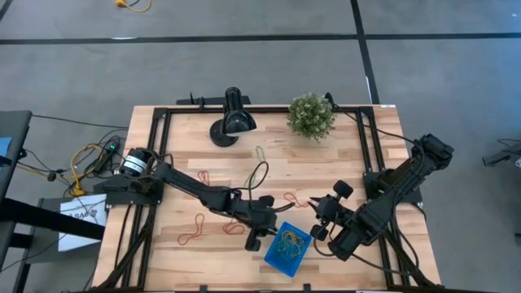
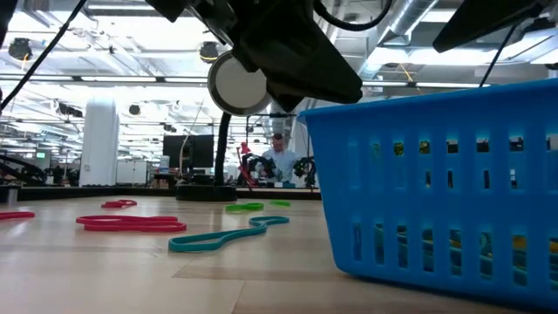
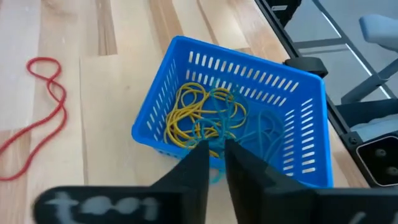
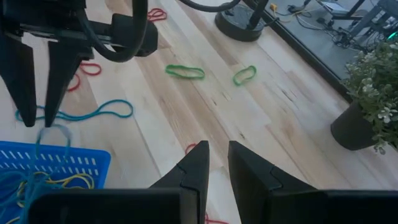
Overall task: Pick and place items into bin
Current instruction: Put the blue rubber band into the blue bin
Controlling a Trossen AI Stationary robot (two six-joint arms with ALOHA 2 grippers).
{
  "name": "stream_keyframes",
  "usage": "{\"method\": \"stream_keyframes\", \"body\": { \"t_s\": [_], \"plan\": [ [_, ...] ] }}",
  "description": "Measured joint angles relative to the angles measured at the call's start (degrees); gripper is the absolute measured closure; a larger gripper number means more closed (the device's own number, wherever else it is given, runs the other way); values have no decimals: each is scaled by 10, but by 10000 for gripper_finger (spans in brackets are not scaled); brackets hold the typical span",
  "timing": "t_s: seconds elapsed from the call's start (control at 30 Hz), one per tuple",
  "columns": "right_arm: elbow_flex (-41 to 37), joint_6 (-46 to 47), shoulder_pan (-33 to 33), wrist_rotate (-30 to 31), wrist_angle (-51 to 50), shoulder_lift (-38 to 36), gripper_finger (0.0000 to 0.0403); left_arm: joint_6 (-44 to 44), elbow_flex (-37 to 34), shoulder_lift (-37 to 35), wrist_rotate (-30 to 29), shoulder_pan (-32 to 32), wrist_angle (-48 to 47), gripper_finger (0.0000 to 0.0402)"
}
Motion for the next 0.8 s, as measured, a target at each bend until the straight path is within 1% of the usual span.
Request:
{"method": "stream_keyframes", "body": {
  "t_s": [0.17,0.23,0.33,0.43,0.5,0.53,0.63,0.7,0.8],
  "plan": [
    [0,-1,0,0,-1,0,349,6,0,0,0,0,7,315],
    [0,-5,0,0,-1,0,349,6,8,0,11,0,5,303],
    [0,-5,0,0,-1,0,349,6,34,0,48,0,0,293],
    [0,-5,0,0,-1,0,349,9,72,0,89,1,-58,293],
    [0,-5,0,0,-1,0,349,31,111,0,102,2,-147,295],
    [0,-5,0,0,-1,0,349,48,134,0,102,3,-210,296],
    [0,-5,0,0,-1,0,349,106,212,0,69,10,-434,301],
    [0,-5,0,0,-1,0,349,116,260,0,13,14,-572,303],
    [0,-5,0,0,-1,0,349,69,317,-1,-114,15,-738,306]
  ]
}}
